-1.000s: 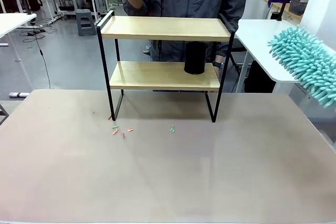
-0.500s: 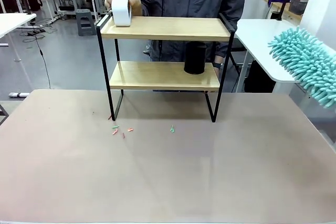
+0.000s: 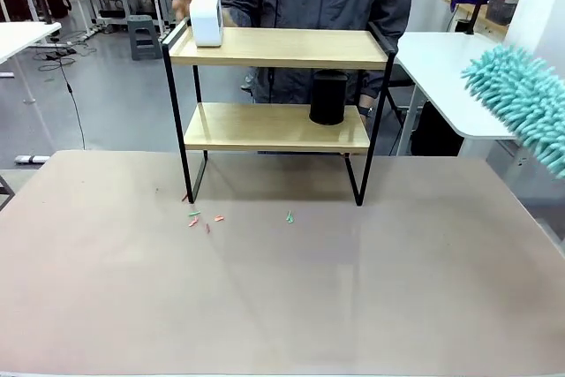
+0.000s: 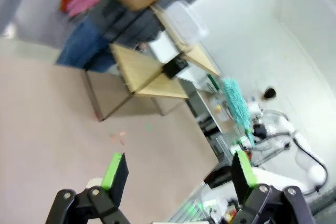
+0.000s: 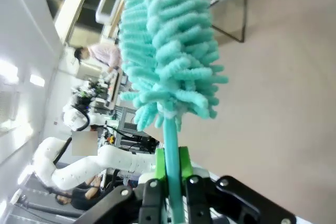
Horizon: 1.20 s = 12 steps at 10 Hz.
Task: Clean the shelf.
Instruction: Hand the Duster back to the human.
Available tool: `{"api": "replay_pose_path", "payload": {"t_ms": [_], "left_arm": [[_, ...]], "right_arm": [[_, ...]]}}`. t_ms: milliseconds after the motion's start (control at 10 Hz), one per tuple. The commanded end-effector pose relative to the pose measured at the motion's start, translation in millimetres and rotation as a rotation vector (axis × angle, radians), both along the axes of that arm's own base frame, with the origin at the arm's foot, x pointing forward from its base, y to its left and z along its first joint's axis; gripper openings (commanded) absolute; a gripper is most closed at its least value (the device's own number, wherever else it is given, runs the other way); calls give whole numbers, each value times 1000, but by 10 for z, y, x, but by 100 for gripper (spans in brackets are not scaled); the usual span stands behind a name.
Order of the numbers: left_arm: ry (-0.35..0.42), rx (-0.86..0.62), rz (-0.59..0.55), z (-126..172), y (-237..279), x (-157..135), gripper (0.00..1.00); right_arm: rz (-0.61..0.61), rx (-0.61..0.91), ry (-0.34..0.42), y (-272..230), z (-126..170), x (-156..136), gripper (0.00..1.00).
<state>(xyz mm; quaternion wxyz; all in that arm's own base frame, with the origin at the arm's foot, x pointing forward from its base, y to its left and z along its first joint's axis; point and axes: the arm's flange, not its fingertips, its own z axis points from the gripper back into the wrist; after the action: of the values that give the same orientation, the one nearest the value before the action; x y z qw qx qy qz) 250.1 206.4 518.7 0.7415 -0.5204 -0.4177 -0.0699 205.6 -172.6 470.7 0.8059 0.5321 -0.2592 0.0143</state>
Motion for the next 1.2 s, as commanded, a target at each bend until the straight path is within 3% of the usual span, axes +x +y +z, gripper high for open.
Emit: {"api": "replay_pose_path", "payload": {"t_ms": [0, 100, 200, 400, 500, 700, 800, 900, 1000, 1100], "left_arm": [[-248, 51, -300, 773, -424, 297, 100], [-323, 154, -485, 1247, -975, 491, 100], [-354, 221, -581, 1425, -1363, 592, 100], [-365, 260, -831, 1509, -2226, 706, 100], [-380, 230, -1016, 1473, -2774, 670, 100], [-276, 311, -1163, 1112, -3551, 703, 100], [-121, 365, -1121, 882, -3461, 775, 100], [-296, 266, -1119, 1247, -3520, 594, 100], [-296, 266, -1119, 1247, -3520, 594, 100], [-215, 298, -1158, 953, -3708, 699, 100]], "right_arm": [[149, -122, -149, 17, 817, 288, 13], [318, -164, -191, 230, 1181, 514, 13], [484, -208, -164, 489, 1355, 628, 13], [870, -352, -8, 1153, 1333, 600, 13], [1050, -378, 17, 1502, 1196, 484, 13], [1163, -379, 7, 1812, 987, 349, 13], [1011, -435, -26, 1639, 937, 319, 13], [1083, -339, 67, 1887, 1071, 407, 13], [1083, -339, 67, 1887, 1071, 407, 13], [1098, -385, 60, 1878, 971, 339, 13]]}}
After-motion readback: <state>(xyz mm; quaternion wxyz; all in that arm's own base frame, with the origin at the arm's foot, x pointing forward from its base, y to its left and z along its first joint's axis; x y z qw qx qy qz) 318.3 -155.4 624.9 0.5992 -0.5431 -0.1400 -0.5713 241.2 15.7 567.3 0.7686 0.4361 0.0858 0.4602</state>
